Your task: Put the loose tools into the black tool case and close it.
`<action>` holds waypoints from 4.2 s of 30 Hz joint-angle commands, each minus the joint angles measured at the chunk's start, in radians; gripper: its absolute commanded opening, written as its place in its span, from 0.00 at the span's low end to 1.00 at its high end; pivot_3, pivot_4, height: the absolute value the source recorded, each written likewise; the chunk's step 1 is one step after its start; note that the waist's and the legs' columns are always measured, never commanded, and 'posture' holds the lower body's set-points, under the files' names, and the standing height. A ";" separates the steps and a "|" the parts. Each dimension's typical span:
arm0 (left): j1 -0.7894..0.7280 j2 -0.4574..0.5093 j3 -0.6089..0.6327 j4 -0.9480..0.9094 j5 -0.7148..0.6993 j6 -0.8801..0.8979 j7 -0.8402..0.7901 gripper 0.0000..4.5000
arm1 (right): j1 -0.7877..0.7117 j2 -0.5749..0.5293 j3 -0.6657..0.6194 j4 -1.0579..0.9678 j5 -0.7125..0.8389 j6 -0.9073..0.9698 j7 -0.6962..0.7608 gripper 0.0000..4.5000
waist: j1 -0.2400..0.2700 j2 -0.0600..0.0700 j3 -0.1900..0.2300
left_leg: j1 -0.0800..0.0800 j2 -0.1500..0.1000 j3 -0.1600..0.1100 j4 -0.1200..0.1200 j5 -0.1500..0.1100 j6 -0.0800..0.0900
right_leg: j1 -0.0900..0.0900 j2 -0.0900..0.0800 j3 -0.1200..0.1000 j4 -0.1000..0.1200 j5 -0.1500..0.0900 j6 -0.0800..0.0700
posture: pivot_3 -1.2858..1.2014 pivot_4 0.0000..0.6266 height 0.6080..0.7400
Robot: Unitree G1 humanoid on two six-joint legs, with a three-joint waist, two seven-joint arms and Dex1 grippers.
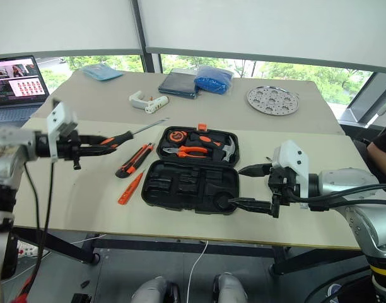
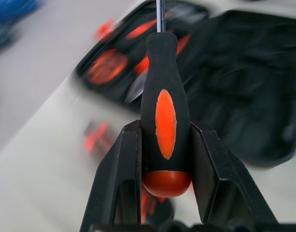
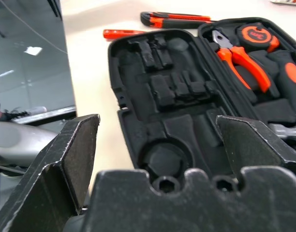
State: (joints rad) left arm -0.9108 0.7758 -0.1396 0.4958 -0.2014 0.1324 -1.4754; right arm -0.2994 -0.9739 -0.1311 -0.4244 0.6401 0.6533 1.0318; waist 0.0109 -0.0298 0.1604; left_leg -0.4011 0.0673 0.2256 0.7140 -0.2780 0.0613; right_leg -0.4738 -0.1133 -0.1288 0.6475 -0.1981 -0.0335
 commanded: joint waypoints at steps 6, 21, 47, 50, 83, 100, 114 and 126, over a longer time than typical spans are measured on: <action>-0.165 -0.236 -0.166 0.402 0.225 -0.334 0.056 0.19 | -0.021 0.016 -0.003 -0.029 -0.036 -0.008 -0.045 1.00 | -0.020 -0.002 0.001 | -0.003 0.001 -0.002 0.002 0.002 0.003 | -0.002 0.002 0.000 0.000 0.001 -0.001 | 0.52 0.24 0.84; -0.281 -0.286 -0.161 0.656 0.338 -0.472 0.128 0.19 | 0.004 0.038 -0.022 -0.102 -0.003 0.038 -0.115 1.00 | -0.025 -0.002 0.001 | -0.004 0.001 -0.003 0.003 0.000 0.006 | -0.002 0.001 -0.001 0.000 0.002 -0.001 | 0.52 0.24 0.84; -0.335 -0.336 -0.044 0.596 0.259 -0.334 0.017 0.53 | 0.003 0.054 -0.012 -0.119 0.013 0.046 -0.134 1.00 | -0.023 -0.002 0.001 | -0.006 0.001 -0.004 0.007 -0.001 0.008 | -0.002 0.001 -0.002 0.000 0.002 0.000 | 0.52 0.24 0.84; -0.316 -0.353 -0.057 0.599 0.283 -0.362 0.047 0.29 | 0.000 0.055 -0.010 -0.118 0.014 0.046 -0.139 1.00 | -0.023 -0.002 0.001 | -0.006 0.001 -0.004 0.007 -0.001 0.008 | -0.002 0.001 -0.002 0.000 0.003 0.000 | 0.52 0.24 0.84; -0.020 -0.208 0.119 -0.199 -0.096 0.277 -0.012 0.82 | 0.251 -0.085 -0.248 0.307 -0.258 -0.082 -0.202 1.00 | -0.026 -0.001 0.000 | -0.005 -0.001 -0.005 0.014 -0.004 0.013 | 0.003 0.000 0.001 0.001 0.001 0.009 | 0.52 0.24 0.84; 0.173 -0.065 0.102 -0.616 -0.253 0.456 0.037 1.00 | -0.378 -0.011 0.257 1.018 -0.572 -0.079 0.003 0.94 | -0.048 0.006 0.001 | 0.000 0.000 -0.005 0.014 -0.001 0.008 | 0.002 0.001 0.006 0.011 -0.002 0.004 | 0.52 0.24 0.84; 0.242 0.082 0.108 -0.516 -0.219 0.394 0.007 1.00 | -0.503 0.008 0.225 0.911 -0.532 -0.207 0.132 0.22 | -0.062 0.010 0.004 | -0.001 0.001 -0.004 0.014 0.000 0.006 | 0.000 0.001 0.006 0.013 -0.002 0.004 | 0.52 0.24 0.84; 0.267 0.136 0.136 -0.483 -0.232 0.377 0.030 1.00 | -0.619 0.252 0.542 0.553 -0.598 -0.156 0.272 0.22 | -0.032 0.011 0.004 | -0.008 0.001 -0.005 0.013 0.002 0.003 | -0.009 0.000 0.003 0.017 -0.005 -0.003 | 0.52 0.24 0.84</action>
State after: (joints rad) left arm -0.6271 0.9039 -0.0333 0.0213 -0.4235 0.5247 -1.4573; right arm -0.8971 -0.7059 0.4120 0.1283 0.0812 0.5323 1.3005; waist -0.0214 -0.0192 0.1643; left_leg -0.4120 0.0675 0.2207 0.7279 -0.2765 0.0643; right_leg -0.4861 -0.1135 -0.1257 0.6650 -0.2017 -0.0373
